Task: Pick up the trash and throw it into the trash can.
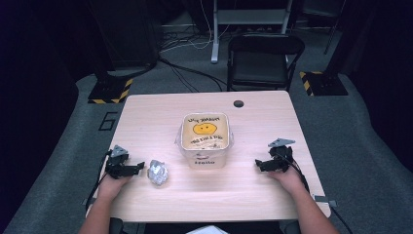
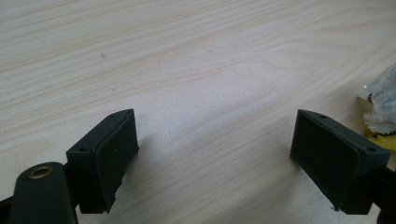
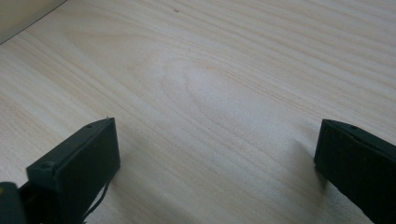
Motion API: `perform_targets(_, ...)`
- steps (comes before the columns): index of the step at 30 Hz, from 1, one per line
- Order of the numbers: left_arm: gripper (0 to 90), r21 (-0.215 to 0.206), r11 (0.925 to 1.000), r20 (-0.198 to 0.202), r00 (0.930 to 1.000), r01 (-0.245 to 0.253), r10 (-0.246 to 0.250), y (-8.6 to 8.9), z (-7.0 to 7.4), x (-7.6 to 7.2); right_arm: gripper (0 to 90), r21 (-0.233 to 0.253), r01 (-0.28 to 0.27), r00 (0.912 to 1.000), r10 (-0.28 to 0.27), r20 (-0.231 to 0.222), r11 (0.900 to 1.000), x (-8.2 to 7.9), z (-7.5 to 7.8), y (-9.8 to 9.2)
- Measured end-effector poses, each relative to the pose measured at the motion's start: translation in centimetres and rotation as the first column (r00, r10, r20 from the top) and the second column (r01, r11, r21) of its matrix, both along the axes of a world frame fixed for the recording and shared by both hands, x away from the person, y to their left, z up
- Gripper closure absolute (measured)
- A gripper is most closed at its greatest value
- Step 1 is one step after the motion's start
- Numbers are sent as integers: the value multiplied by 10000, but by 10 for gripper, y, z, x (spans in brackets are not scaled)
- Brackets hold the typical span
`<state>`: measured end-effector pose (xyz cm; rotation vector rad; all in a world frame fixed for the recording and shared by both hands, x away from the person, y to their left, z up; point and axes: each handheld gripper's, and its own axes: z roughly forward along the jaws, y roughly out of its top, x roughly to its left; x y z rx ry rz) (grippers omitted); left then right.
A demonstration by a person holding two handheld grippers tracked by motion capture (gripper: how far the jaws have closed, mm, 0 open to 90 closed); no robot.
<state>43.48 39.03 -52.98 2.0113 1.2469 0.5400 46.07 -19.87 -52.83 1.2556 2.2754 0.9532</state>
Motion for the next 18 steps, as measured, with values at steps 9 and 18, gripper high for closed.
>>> perform_targets(9, 136, 15, 9999, 23, 9999, 104, -104, -1, 0, 0, 0, 70, 209, 9998, -208, -57, 9998, -1, 0, 2)
perform_targets(18, 135, 72, 9998, 26, 9999, 165, -165, 0, 0, 0, 0, 71, 232, 9997, -232, -63, 9997, -2, 0, 2)
